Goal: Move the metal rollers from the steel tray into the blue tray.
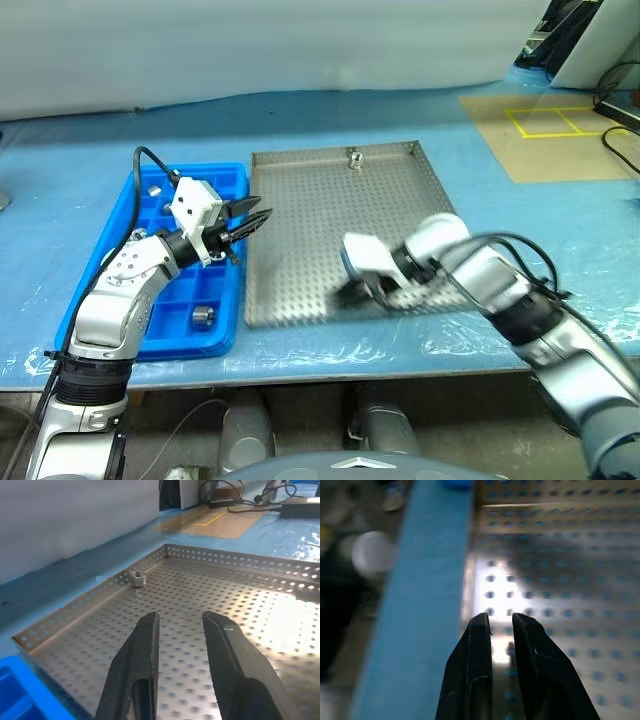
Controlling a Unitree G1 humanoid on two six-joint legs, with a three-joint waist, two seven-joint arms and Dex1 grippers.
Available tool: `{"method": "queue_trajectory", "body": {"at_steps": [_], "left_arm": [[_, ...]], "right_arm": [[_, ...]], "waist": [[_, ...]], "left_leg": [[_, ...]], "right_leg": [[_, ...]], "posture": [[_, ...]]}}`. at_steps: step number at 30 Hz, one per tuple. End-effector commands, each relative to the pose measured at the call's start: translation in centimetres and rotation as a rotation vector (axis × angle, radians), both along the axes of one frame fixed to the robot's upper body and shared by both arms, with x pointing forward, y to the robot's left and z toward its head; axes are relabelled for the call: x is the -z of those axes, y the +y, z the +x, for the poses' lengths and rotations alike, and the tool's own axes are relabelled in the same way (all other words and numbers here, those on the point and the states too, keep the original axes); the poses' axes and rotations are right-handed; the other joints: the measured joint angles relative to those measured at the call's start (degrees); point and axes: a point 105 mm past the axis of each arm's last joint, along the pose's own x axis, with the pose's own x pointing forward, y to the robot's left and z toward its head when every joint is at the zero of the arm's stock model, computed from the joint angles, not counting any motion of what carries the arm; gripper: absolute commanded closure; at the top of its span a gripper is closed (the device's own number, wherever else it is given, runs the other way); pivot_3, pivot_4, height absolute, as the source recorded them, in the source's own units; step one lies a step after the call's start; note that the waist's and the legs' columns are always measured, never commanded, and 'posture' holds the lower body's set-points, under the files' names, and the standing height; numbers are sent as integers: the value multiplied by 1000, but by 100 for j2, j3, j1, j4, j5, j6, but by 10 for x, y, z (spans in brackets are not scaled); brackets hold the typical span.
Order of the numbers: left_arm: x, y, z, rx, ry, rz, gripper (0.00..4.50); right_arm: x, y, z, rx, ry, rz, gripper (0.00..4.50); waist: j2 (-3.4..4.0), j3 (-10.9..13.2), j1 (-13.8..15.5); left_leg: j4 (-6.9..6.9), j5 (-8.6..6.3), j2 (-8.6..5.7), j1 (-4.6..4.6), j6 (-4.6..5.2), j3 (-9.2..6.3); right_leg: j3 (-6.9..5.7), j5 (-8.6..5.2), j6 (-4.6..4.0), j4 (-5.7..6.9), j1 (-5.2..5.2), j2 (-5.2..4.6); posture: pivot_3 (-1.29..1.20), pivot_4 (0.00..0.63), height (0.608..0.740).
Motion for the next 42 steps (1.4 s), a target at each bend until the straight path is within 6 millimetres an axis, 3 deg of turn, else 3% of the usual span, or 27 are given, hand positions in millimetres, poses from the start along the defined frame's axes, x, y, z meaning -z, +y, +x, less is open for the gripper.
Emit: {"method": "queue_trajectory", "body": {"at_steps": [1, 3, 8, 15, 19, 23, 26, 32, 37, 42], "left_arm": [[-7, 2, -2, -8, -37, 1, 3081], [-6, 1, -2, -4, -35, -1, 3081], [-7, 2, 1, -4, -34, 1, 3081], [-9, 0, 3, 8, -40, 3, 3081], [-8, 0, 4, 9, -35, 4, 3081], [-7, -2, 5, 11, -33, 3, 3081], [-6, -2, 5, 11, -32, 1, 3081], [-5, -2, 5, 9, -33, 0, 3081], [-4, -2, 7, 6, -35, 0, 3081], [-4, -4, 7, 10, -37, -5, 3081]], "right_arm": [[-44, -47, 77, 313, -337, 77, 3824], [-55, -52, 93, 402, -348, 160, 3824], [-41, -46, 82, 315, -283, 171, 3824], [-10, -37, 51, 216, -168, 146, 3824], [11, -37, 17, 107, -44, 86, 3824], [39, -52, -22, -26, 72, -55, 3824], [52, -60, -26, -16, 94, -96, 3824], [55, -72, -22, 9, 101, -131, 3824], [49, -66, -40, -55, 152, -152, 3824], [41, -51, -74, -156, 234, -176, 3824]], "waist": [[-4, 0, 55], [-7, -2, 102], [-7, -2, 110], [-7, -2, 113], [-7, -2, 119], [-7, -2, 132], [-6, -3, 116], [-6, -3, 113], [-6, -3, 153], [-6, -3, 145]], "left_leg": [[0, 10, 0, -1, -2, 1], [4, 11, 0, -2, -1, 1], [0, 7, 5, -30, 6, 1], [5, 13, 5, -92, 39, 1], [7, -3, 5, -76, 27, 2], [7, -4, 5, -62, 28, 2], [7, -4, 3, -58, 29, 3], [5, -4, 2, -52, 30, 4], [6, -5, 2, -51, 31, 3], [-3, -7, 4, -56, 35, 2]], "right_leg": [[0, 3, 0, 0, -1, -3], [-1, 5, -2, -2, 13, -3], [-2, 17, -35, -10, -3, 4], [-3, 17, -34, -6, -62, 6], [-2, 18, -34, -2, -56, 3], [-2, 17, -33, -2, -40, 2], [0, 17, -32, -5, -35, -1], [1, 17, -32, -4, -32, 0], [-1, 17, -31, -8, -22, -2], [-2, 10, -22, -23, -21, 1]], "posture": [[80, 150, 740], [76, 150, 740], [66, 150, 740], [53, 150, 740], [53, 150, 740], [48, 150, 740], [49, 150, 740], [48, 150, 740], [48, 150, 740], [52, 150, 740]]}}
